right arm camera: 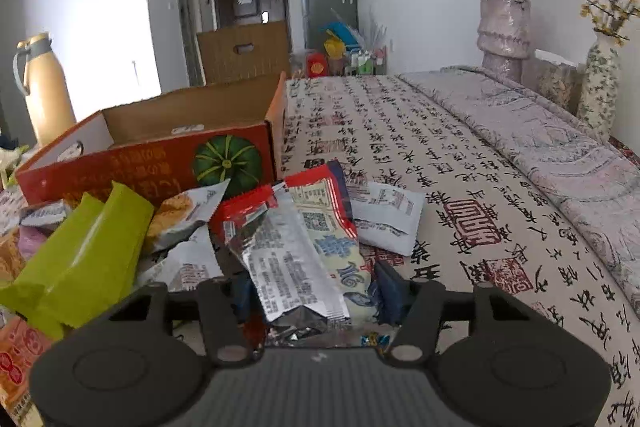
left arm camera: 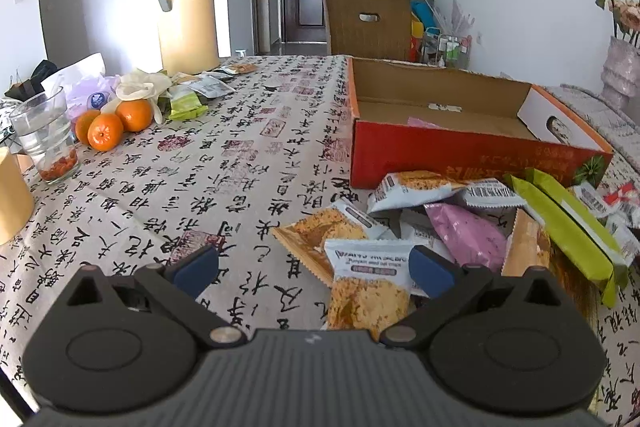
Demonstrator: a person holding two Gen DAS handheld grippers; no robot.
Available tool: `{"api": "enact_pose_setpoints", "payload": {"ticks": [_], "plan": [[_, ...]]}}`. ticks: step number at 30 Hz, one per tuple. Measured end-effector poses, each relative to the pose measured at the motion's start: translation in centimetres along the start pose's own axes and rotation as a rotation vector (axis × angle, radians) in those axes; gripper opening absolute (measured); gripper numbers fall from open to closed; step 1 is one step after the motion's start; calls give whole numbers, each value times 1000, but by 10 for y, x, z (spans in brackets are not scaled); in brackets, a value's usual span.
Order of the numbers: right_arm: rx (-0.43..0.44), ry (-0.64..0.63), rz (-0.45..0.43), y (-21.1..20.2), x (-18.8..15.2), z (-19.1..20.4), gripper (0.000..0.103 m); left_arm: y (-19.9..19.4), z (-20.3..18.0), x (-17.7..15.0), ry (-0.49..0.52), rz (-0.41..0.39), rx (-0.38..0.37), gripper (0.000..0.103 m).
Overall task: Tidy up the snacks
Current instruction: 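Grasp the pumpkin-seed cracker packet with the left tool, then carry both packets over the box and open both tools to drop them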
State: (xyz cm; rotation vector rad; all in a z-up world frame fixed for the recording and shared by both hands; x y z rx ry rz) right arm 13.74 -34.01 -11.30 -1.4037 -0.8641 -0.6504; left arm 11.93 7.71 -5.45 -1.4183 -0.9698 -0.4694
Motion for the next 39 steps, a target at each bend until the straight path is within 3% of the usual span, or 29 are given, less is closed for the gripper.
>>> {"api": "enact_pose_setpoints", "payload": {"ticks": [8, 10, 13, 15, 17, 30, 39], "plan": [[-26, 28, -72, -19, 2, -1, 58, 11, -10, -14, 24, 52, -13, 103], [-24, 30, -79, -21, 2, -1, 58, 12, -12, -17, 29, 62, -19, 99], [-24, 29, -89, -25, 2, 1, 58, 15, -14, -20, 28, 86, -35, 80], [-25, 30, -96, -28, 3, 1, 58, 17, -15, -23, 26, 105, -54, 55], [-26, 31, -106, -31, 2, 1, 58, 17, -15, -24, 27, 113, -67, 41], [-19, 23, -137, -47, 5, 6, 58, -5, -16, -15, 21, 48, -84, 40], [10, -7, -179, -49, 22, 20, 58, -15, -29, 11, 28, -30, -113, 40]]}}
Point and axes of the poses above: each gripper's, at about its wrist camera, not at the fingertips, and y roughly the way its jaws point, z to its left, x to its top, the point moved 5 cm from there along y, roughly the way its jaws point, and after that the axes turned 10 degrees about -y, right-handed, at the moved point
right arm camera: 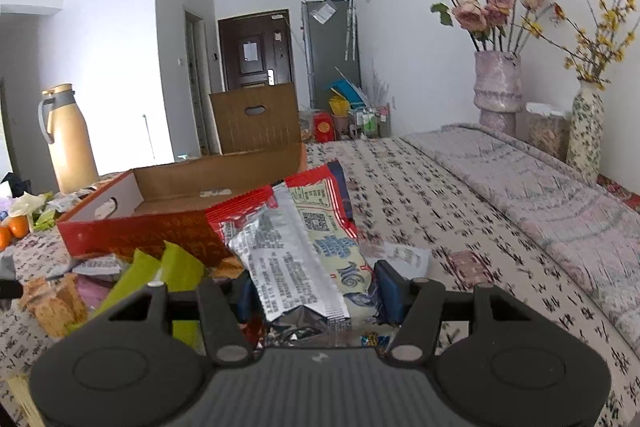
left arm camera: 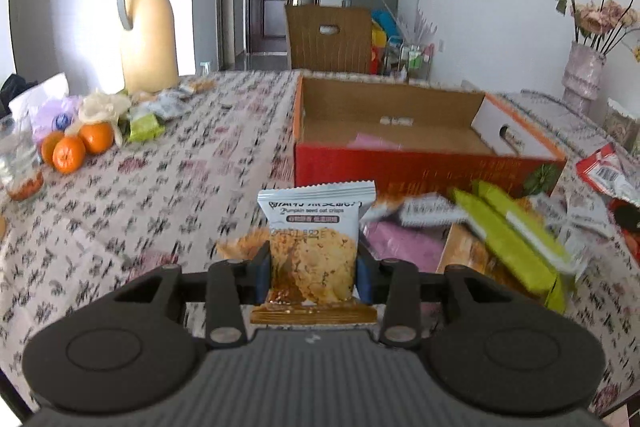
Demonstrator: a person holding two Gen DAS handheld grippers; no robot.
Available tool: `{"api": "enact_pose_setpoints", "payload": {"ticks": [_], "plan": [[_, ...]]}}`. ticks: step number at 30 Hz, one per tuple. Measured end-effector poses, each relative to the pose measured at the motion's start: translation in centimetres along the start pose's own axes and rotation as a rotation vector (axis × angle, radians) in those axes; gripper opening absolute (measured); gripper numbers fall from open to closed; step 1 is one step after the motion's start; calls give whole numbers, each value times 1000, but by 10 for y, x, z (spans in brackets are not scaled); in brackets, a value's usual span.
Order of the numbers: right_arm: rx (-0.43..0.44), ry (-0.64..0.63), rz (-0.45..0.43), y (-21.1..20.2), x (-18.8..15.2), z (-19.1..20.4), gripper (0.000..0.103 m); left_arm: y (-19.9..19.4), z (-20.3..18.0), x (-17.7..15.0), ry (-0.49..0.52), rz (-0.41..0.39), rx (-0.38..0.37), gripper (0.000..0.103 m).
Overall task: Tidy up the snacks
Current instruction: 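Carry both packets over the box and open both tools to drop them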
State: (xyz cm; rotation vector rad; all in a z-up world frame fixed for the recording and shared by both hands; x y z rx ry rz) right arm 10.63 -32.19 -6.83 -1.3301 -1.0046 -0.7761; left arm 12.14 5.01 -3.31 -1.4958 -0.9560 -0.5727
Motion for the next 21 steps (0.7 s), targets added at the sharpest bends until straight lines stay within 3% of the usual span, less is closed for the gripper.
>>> {"api": "enact_pose_setpoints", "payload": {"ticks": [12, 21], "plan": [[39, -33, -74, 29, 46, 21, 58, 10, -32, 55, 0, -111, -44, 40], [71, -53, -121, 67, 85, 40, 58, 39, -55, 94, 13, -147, -47, 40]]}}
Point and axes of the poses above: each gripper's, at about its wrist camera, not at the fingertips, and y roughly the way its jaws point, z to its left, x to its top, the point moved 5 cm from there along y, roughly the way its jaws point, and after that the axes turned 10 degrees about -y, right-handed, at the moved point
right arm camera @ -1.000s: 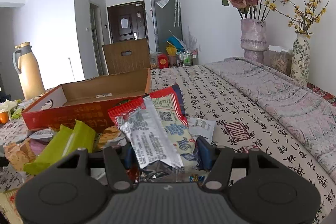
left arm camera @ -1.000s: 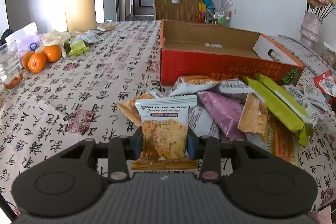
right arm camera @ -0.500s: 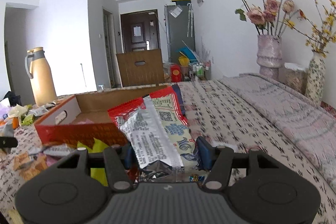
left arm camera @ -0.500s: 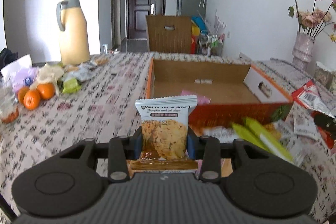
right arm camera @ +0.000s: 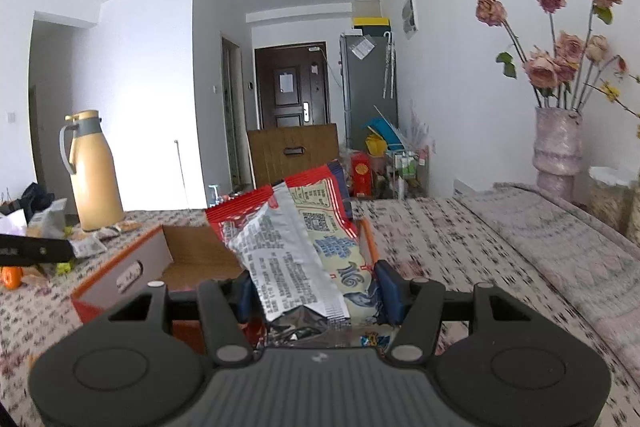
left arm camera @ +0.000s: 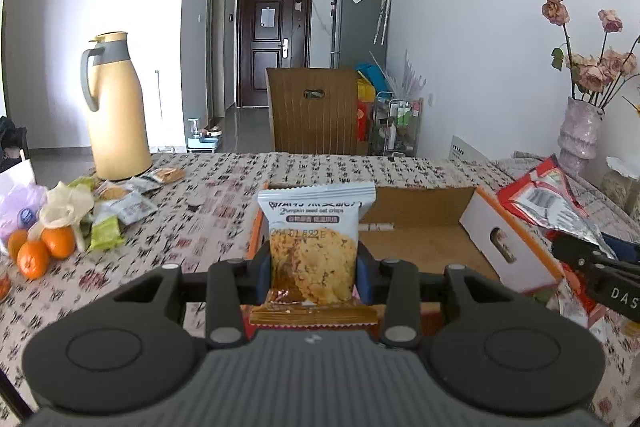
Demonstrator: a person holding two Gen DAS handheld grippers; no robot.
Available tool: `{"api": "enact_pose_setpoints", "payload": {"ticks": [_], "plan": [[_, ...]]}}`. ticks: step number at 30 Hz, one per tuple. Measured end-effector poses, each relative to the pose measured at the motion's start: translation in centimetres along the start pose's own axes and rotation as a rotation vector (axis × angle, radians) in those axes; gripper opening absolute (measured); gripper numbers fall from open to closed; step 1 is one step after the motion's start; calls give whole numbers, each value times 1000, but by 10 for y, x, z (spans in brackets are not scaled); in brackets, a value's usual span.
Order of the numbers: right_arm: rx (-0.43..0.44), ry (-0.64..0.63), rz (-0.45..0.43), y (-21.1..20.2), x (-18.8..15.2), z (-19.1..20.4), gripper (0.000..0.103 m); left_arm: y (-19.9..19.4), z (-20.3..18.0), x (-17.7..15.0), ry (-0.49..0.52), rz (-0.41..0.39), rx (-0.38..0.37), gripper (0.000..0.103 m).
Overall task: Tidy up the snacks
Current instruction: 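Carry both packets over the box and open both tools to drop them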
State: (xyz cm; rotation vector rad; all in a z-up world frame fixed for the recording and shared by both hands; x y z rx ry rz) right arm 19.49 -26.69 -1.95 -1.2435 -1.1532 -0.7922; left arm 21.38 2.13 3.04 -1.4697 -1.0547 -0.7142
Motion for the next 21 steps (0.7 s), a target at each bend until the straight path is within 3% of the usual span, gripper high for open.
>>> {"api": "enact_pose_setpoints", "payload": {"ticks": [11, 17, 21], "plan": [[23, -3, 17, 62, 30, 9, 58, 61, -19, 30, -20, -3, 38, 40], [24, -6, 57, 89, 18, 14, 58, 87, -15, 28, -44, -18, 60, 40], [30, -10, 100, 99, 7, 15, 58, 104, -10, 15, -42, 21, 70, 40]]}}
Point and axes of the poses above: each gripper's, at about its wrist camera, not at the fingertips, and y roughly the way its jaws point, z to its left, x to its top, the point moved 5 cm from there along y, roughly the way its jaws point, and after that the axes turned 10 degrees about -y, right-handed, at the moved point
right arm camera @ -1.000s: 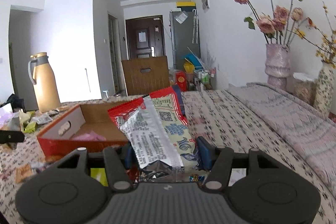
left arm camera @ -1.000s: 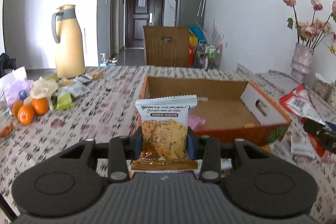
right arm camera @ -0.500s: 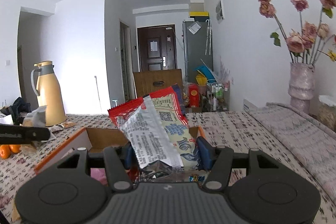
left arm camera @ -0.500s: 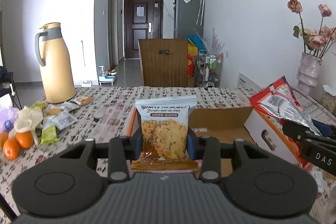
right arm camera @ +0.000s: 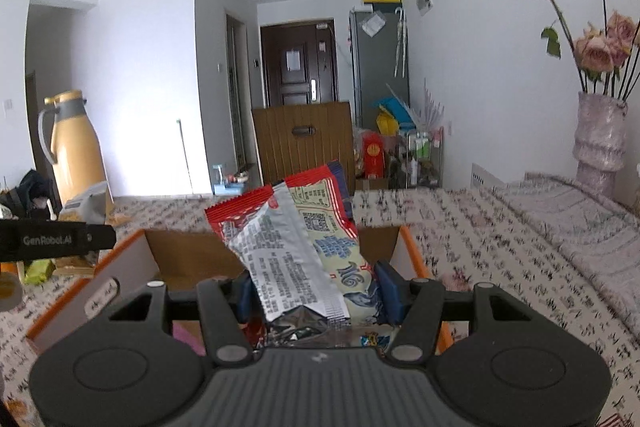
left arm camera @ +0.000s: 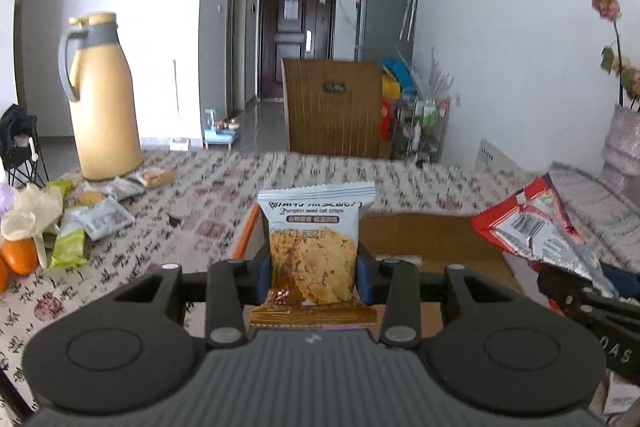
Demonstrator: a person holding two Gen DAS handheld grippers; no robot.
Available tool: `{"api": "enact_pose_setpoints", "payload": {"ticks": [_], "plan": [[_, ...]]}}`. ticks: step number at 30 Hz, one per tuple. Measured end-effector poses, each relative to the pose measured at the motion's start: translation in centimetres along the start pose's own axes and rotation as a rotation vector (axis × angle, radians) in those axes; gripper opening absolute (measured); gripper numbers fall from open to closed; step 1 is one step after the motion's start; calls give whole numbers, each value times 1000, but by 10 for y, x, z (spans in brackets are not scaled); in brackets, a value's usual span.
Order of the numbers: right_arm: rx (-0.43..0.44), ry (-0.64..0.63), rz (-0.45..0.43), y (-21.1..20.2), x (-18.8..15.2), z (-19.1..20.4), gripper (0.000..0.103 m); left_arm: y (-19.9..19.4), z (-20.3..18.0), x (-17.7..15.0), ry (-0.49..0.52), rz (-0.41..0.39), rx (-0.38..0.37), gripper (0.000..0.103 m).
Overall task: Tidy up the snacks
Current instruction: 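Carry both packets over the box and open both tools to drop them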
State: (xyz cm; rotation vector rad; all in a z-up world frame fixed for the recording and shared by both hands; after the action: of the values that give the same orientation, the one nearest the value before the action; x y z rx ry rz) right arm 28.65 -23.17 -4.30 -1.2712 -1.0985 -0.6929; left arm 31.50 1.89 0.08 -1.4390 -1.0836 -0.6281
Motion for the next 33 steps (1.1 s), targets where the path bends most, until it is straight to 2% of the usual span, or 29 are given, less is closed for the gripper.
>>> {"api": "enact_pose_setpoints", "payload": {"ticks": [7, 8, 9, 10, 11, 12, 13, 15, 26, 33], "plan": [[10, 9, 53, 7, -10, 0, 58, 3, 5, -8, -11, 25, -13, 41], [12, 12, 55, 8, -9, -1, 58, 2, 6, -8, -13, 23, -9, 48], [13, 16, 53, 8, -9, -2, 59, 1, 6, -8, -15, 20, -8, 62], [9, 19, 49, 8, -8, -4, 59, 0, 6, -7, -18, 11, -3, 71], [6, 22, 49, 7, -7, -5, 60, -3, 6, -6, -20, -5, 7, 87], [6, 31, 45, 6, -7, -7, 70, -6, 6, -5, -22, -26, 18, 97], [8, 41, 41, 5, -7, -9, 88, -9, 7, -4, -27, -43, 25, 102], [2, 56, 30, 3, -7, -12, 103, -13, 8, -2, -40, -57, 23, 103], [-3, 64, 17, -2, -4, -15, 103, -20, 6, 2, -49, -62, 17, 103], [-15, 49, -13, -19, 6, -12, 103, -34, 6, 8, -56, -72, 13, 103]]}}
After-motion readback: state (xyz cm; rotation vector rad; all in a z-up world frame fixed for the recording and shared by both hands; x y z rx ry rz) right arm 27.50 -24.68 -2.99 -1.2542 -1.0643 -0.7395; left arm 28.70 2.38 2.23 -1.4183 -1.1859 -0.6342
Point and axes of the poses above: each gripper's, at about its wrist camera, not at the fingertips, and y roughly the way its jaws point, z to its left, x to its top, the point moved 5 cm from there along y, roughly the way its jaws point, and after that the axes turned 10 degrees about -y, right-handed, at the moved point
